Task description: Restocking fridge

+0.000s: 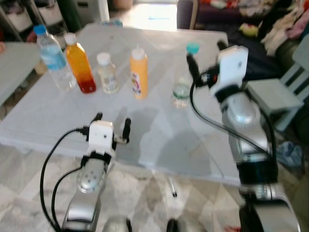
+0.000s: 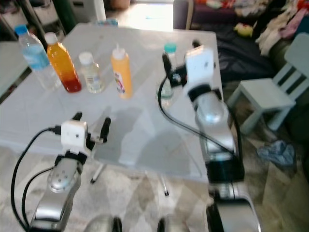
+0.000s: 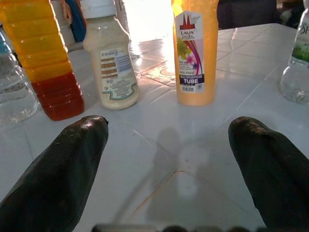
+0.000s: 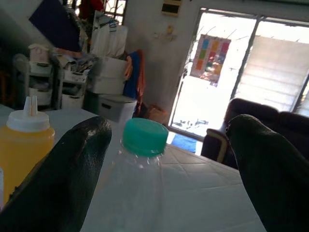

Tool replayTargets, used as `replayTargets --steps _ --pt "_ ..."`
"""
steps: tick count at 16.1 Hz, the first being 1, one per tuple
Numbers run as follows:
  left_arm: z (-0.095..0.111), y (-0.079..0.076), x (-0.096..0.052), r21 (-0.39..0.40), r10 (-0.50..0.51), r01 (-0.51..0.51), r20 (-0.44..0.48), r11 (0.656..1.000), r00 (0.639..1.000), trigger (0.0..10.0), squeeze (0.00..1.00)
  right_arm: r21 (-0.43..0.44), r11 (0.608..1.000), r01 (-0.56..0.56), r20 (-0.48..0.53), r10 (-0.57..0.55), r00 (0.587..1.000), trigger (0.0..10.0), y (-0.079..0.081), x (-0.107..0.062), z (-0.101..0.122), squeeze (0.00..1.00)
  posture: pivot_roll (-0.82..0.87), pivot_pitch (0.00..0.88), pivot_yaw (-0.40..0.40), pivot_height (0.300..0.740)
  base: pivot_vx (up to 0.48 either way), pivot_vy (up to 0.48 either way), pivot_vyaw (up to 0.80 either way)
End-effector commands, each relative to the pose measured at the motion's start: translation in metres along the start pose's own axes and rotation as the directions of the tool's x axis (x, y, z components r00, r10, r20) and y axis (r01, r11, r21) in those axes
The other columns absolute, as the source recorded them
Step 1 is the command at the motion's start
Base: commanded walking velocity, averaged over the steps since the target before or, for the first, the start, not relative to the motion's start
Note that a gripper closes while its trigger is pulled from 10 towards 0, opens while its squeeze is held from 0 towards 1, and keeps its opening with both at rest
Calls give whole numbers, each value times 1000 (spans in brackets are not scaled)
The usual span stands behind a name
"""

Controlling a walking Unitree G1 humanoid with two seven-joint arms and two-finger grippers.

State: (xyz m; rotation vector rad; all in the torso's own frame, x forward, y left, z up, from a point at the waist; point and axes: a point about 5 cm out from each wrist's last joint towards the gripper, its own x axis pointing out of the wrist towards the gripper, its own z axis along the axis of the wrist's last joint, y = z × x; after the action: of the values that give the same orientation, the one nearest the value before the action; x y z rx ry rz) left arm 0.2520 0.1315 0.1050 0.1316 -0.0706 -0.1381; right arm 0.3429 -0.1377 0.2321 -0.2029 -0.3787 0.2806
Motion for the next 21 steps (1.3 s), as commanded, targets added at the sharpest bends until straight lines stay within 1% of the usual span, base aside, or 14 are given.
replayTargets --steps 1,2,5,6,7,8,9,10,13,17,21 --pt "1 0 -1 11 -1 1 1 1000 1000 10000 0 19 1000 -18 -33 19 999 10000 -2 4 -4 0 52 80 20 740 0 0 0" --pt "1 0 -1 14 -3 3 0 1000 1000 10000 0 30 999 -28 -44 29 999 10000 -4 10 -4 0 54 83 21 740 0 0 0" --pt "0 0 -2 24 -3 3 -5 1000 1000 10000 0 68 996 -50 -79 55 995 10000 -4 21 -7 0 63 90 19 740 0 0 0" --pt "1 0 -2 28 -4 4 -6 1000 1000 10000 0 82 994 -78 -87 85 993 10000 -3 25 -7 400 68 90 16 740 0 0 0" --pt "1 1 -2 29 -2 2 -7 1000 1000 10000 0 71 992 -104 -89 110 990 10000 -1 28 -7 388 69 91 15 740 0 0 0" --pt "1 1 -2 29 0 0 -8 1000 1000 10000 0 71 992 -108 -88 114 990 10000 -1 29 -6 384 70 92 12 740 0 0 0" --pt "0 1 -3 27 1 -1 -13 1000 1000 10000 0 79 991 -109 -93 117 989 5725 0 31 -6 55 69 93 11 740 0 0 0" --pt "-1 0 -4 27 1 0 -15 1000 1000 10000 0 76 991 -110 -93 116 989 0 0 32 -6 0 69 94 11 740 0 0 0" --pt "-1 -1 -3 25 -2 3 -18 1000 1000 10000 0 85 990 -110 -93 118 989 0 0 34 -6 0 67 95 14 740 0 0 0" --pt "-1 -1 -3 29 -7 7 -23 1000 1000 10000 0 68 992 -105 -102 111 988 0 1 34 -4 0 65 95 14 740 0 0 0" --pt "-2 -2 -2 21 -8 9 -29 1000 1000 10000 0 57 991 -124 -94 129 987 0 3 36 -1 0 65 93 13 740 0 0 0"
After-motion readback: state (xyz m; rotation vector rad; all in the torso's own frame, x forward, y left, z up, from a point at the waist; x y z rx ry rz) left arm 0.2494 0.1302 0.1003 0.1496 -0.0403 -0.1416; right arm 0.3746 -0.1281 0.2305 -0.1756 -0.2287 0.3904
